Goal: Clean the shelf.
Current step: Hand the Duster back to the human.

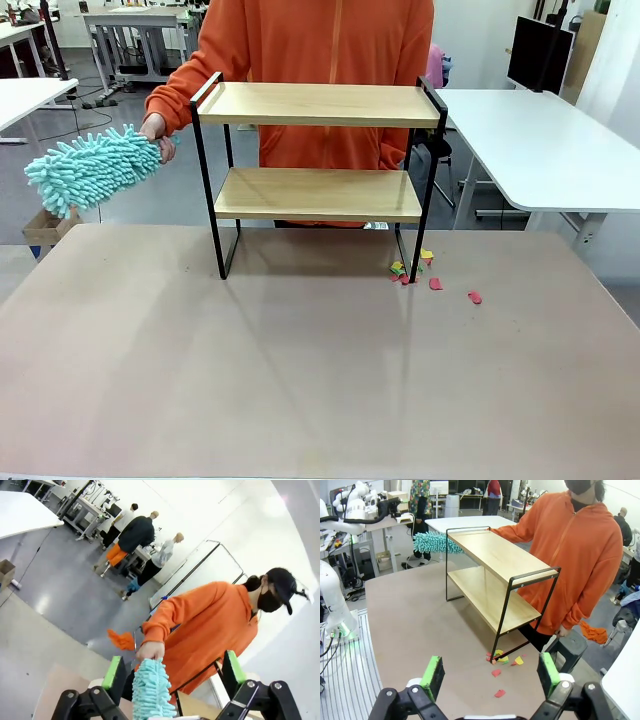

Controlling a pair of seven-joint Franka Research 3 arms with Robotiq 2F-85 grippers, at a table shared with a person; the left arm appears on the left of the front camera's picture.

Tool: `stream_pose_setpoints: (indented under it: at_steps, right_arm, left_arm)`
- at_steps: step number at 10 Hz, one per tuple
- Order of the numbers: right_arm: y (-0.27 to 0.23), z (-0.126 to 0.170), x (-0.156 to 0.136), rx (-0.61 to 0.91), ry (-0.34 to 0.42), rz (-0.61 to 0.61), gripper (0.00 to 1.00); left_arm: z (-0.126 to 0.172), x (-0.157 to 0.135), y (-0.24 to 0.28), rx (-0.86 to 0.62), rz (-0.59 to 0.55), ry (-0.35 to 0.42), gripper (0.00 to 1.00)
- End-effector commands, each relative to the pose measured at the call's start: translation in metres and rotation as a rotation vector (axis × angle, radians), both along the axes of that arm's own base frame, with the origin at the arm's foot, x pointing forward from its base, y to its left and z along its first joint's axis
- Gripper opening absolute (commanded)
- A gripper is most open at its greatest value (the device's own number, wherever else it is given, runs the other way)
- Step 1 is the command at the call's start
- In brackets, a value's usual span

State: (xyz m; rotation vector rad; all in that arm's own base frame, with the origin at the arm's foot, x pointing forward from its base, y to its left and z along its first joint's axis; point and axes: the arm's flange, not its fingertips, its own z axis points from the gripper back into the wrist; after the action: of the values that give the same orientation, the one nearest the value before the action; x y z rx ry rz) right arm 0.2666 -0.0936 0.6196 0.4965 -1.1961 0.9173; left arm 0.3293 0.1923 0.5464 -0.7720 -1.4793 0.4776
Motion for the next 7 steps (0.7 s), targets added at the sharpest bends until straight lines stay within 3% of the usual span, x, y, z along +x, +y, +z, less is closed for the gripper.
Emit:
stream_pose_setpoints:
  at_steps: [1, 2, 7]
  right_arm:
    - [0.002, 0.002, 0.002, 0.014, -0.017, 0.002, 1.00]
    - [0.002, 0.002, 0.002, 0.014, -0.017, 0.002, 1.00]
    - [0.002, 0.002, 0.002, 0.014, -0.017, 0.002, 1.00]
  left_arm:
    - [-0.010, 0.017, 0.005, 0.034, -0.022, -0.001, 1.00]
    - [0.000, 0.000, 0.000, 0.000, 0.000, 0.000, 1.00]
    - [0.000, 0.000, 0.000, 0.000, 0.000, 0.000, 1.00]
